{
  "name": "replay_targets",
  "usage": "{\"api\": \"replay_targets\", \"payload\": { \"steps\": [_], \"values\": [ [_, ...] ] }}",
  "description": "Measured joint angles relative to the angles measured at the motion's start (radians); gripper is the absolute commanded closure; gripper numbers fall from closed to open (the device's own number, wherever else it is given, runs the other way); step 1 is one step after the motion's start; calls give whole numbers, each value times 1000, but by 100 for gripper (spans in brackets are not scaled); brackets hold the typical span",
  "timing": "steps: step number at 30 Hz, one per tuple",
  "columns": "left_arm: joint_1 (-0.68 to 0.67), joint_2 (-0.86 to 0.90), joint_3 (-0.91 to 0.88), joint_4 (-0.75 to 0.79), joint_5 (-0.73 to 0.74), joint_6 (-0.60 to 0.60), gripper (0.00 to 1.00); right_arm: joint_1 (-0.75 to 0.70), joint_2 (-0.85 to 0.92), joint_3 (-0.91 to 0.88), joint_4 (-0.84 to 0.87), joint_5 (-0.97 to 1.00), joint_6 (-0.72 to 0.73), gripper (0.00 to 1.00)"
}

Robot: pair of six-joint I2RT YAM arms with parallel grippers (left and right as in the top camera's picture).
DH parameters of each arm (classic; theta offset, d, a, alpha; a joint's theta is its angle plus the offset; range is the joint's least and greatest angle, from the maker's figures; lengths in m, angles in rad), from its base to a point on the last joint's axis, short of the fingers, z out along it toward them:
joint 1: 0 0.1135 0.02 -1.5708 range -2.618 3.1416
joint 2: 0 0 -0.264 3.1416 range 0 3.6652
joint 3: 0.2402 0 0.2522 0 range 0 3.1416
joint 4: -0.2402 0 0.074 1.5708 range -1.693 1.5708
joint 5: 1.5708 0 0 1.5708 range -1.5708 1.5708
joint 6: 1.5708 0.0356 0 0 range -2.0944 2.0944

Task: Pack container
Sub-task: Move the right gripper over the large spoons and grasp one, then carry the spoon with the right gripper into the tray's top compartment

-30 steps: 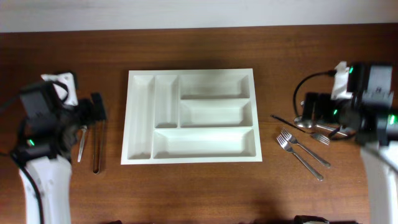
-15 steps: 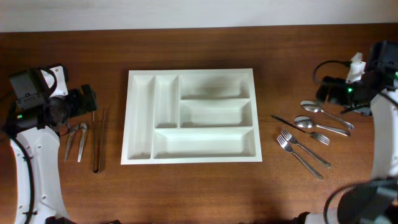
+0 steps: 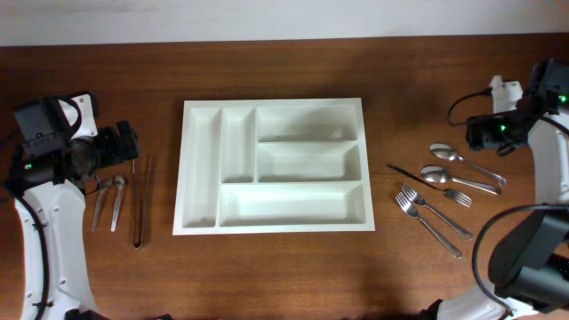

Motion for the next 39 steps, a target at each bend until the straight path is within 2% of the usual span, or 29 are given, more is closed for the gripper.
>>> {"api": "replay_targets", "payload": {
  "steps": [3, 5, 7, 8, 12, 16, 19, 22, 25, 27, 30, 36, 39],
  "values": [
    [0, 0, 0, 0, 0, 3, 1, 0, 37, 0, 21, -3, -125, 12],
    [0, 0, 0, 0, 0, 3, 1, 0, 64, 0, 28, -8, -188, 16],
    [0, 0, 0, 0, 0, 3, 1, 0, 102, 1, 35, -13, -255, 29],
    [0, 0, 0, 0, 0, 3, 1, 0, 122, 1, 38, -13, -281, 32],
    [0, 0, 0, 0, 0, 3, 1, 0, 203, 2, 40, -16, -330, 33],
    [0, 0, 0, 0, 0, 3, 1, 0, 270, 2, 44, -16, -353, 33],
    [0, 0, 0, 0, 0, 3, 1, 0, 305, 2, 45, -17, -362, 40],
    [0, 0, 0, 0, 0, 3, 1, 0, 319, 2, 46, -29, -367, 52],
    [0, 0, 0, 0, 0, 3, 1, 0, 319, 2, 45, -39, -366, 59],
    [0, 0, 0, 0, 0, 3, 1, 0, 319, 2, 40, -43, -368, 70],
    [0, 0, 0, 0, 0, 3, 1, 0, 319, 2, 40, -48, -349, 75],
    [0, 0, 0, 0, 0, 3, 1, 0, 319, 2, 44, -65, -308, 94],
    [0, 0, 0, 0, 0, 3, 1, 0, 319, 2, 44, -69, -297, 96]
  ]
}}
